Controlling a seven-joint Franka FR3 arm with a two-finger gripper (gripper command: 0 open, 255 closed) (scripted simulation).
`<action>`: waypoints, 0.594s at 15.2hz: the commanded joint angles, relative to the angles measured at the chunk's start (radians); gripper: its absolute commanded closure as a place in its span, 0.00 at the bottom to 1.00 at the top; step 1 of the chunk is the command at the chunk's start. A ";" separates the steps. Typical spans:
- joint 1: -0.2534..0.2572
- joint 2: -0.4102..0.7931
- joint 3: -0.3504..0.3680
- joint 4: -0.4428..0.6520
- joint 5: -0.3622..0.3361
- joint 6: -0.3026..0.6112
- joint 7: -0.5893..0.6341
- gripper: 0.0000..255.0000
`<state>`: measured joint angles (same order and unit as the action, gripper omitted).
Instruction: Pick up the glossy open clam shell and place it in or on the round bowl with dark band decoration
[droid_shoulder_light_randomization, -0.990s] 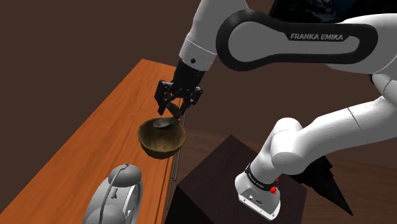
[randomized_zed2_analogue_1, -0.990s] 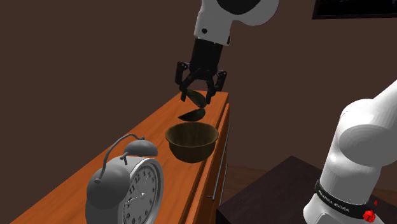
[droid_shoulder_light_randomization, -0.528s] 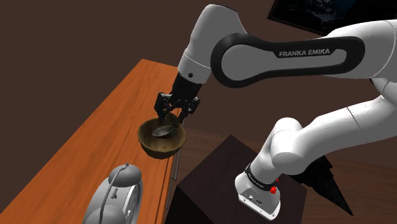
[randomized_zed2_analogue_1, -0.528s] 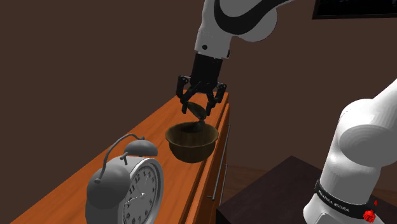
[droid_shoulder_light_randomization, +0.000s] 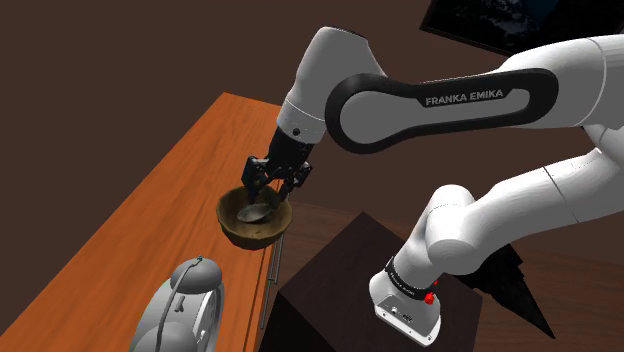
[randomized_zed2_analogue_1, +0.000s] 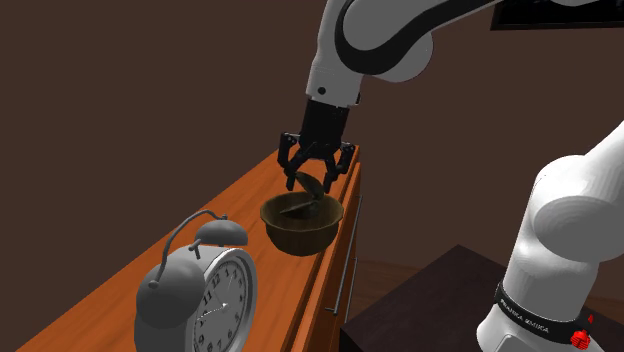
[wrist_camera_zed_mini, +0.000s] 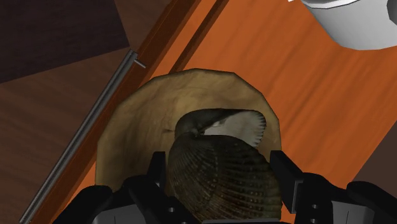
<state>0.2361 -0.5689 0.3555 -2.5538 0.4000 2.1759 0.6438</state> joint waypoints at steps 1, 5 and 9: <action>0.000 0.000 0.000 0.000 0.000 0.001 0.000 1.00; 0.000 0.000 0.000 0.000 0.000 0.001 0.000 0.00; 0.000 0.000 0.000 0.000 0.000 0.001 0.000 0.00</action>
<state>0.2361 -0.5691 0.3556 -2.5541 0.4002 2.1765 0.6438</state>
